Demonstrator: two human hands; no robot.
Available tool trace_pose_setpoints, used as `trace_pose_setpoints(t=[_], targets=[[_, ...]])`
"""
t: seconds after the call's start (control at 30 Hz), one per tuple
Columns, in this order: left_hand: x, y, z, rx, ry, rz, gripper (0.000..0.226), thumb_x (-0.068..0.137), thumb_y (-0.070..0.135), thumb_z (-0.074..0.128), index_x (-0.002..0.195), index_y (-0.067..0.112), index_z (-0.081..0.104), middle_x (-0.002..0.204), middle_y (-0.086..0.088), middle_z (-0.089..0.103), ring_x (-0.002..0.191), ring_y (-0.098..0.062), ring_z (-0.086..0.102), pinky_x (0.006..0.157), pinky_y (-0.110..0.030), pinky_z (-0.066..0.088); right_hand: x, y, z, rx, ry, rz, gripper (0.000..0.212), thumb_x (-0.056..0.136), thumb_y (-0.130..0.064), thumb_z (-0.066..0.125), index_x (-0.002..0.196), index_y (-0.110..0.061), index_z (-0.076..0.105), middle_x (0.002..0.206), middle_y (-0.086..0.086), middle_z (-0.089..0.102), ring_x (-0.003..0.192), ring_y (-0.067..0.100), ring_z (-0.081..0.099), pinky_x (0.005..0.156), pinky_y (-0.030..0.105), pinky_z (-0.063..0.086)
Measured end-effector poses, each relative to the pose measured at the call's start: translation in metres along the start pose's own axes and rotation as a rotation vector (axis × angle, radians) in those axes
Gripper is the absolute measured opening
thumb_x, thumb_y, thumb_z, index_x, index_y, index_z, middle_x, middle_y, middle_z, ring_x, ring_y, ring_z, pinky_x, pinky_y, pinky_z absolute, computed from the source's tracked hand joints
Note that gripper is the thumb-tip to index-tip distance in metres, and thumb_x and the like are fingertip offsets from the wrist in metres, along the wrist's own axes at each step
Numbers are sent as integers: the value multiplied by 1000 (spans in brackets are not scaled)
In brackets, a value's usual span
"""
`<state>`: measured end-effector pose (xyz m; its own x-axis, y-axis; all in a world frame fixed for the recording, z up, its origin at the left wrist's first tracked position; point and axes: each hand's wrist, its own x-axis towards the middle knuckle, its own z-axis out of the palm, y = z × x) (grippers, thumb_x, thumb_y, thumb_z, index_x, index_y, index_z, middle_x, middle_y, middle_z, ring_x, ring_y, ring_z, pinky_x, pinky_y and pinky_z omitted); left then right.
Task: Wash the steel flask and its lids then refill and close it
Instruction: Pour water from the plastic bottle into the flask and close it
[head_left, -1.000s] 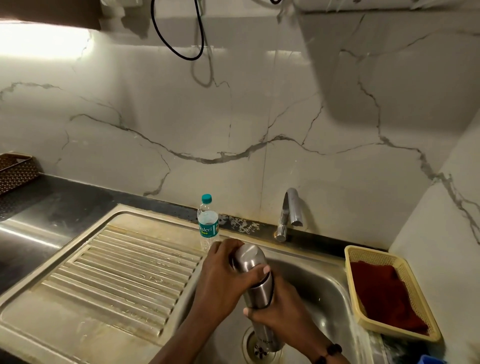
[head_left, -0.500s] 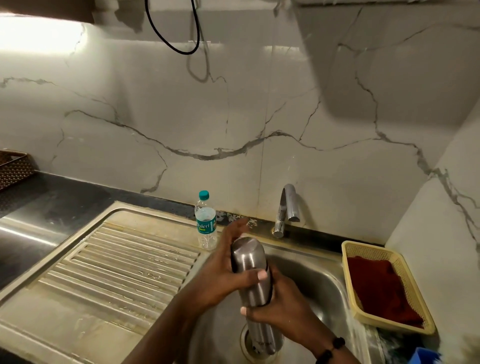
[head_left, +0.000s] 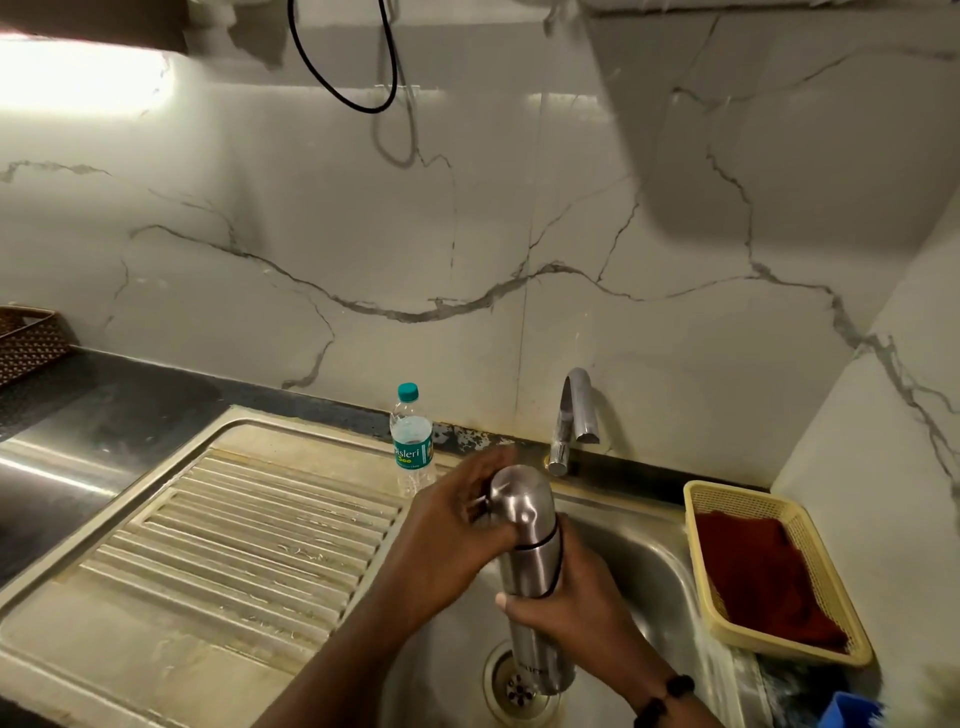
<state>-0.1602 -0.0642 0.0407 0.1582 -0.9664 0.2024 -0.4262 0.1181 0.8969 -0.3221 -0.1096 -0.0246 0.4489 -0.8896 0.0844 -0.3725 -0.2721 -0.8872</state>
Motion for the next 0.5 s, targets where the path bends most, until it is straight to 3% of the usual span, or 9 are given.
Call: trace_pose_setpoints(t=[0.07, 0.1, 0.2, 0.23, 0.3, 0.37, 0.47, 0.5], targets=[[2, 1, 7, 67, -16, -89, 79, 66, 60, 79, 133, 41, 43, 130, 13, 52, 114, -6, 57, 96, -30, 54, 0, -2, 0, -4, -6, 3, 70, 59, -34, 88, 118, -42, 51, 108, -19, 66, 99, -4, 63, 82, 20, 53], [2, 0, 13, 156, 32, -128, 83, 62, 70, 77, 131, 38, 42, 127, 9, 48, 111, -8, 54, 91, -24, 51, 0, -2, 1, -19, -8, -4, 69, 59, -36, 87, 117, -41, 51, 107, -19, 66, 99, -4, 63, 82, 21, 53], [0, 5, 16, 240, 150, -42, 70, 66, 57, 83, 124, 33, 52, 113, 13, 54, 98, -1, 55, 75, -10, 43, 0, -7, -1, -33, -38, -14, 66, 59, -38, 86, 115, -40, 52, 106, -19, 67, 97, -2, 64, 83, 27, 56], [2, 3, 10, 190, 90, -2, 66, 69, 48, 86, 125, 36, 53, 112, 17, 58, 98, 1, 58, 75, -10, 46, 0, -8, -4, -16, -63, -20, 66, 60, -36, 87, 116, -41, 52, 108, -19, 67, 99, -1, 64, 83, 27, 57], [7, 2, -6, 7, -178, -1, 69, 73, 32, 87, 131, 44, 52, 115, 18, 64, 106, 3, 62, 84, -16, 53, -1, -9, -12, 28, -122, -43, 70, 63, -29, 89, 122, -40, 51, 114, -19, 66, 104, 2, 64, 85, 26, 56], [8, 0, -15, -100, -305, -43, 76, 73, 34, 87, 135, 48, 46, 122, 16, 61, 109, 0, 62, 88, -23, 56, -3, -11, -14, 35, -150, -42, 73, 64, -29, 89, 124, -42, 49, 115, -22, 65, 105, 1, 64, 85, 23, 55], [3, 0, 0, 51, -6, -86, 78, 55, 64, 86, 118, 41, 46, 116, 13, 52, 100, -4, 60, 77, -15, 52, -4, -13, -3, -4, -74, -14, 68, 60, -38, 87, 116, -46, 49, 108, -25, 64, 98, -5, 63, 82, 22, 55], [0, 3, 10, 60, 109, -113, 76, 54, 63, 87, 114, 39, 46, 112, 13, 54, 97, -3, 59, 72, -11, 49, -4, -13, 1, -10, -46, -2, 64, 60, -37, 86, 111, -45, 49, 105, -24, 65, 96, -6, 62, 80, 21, 55]])
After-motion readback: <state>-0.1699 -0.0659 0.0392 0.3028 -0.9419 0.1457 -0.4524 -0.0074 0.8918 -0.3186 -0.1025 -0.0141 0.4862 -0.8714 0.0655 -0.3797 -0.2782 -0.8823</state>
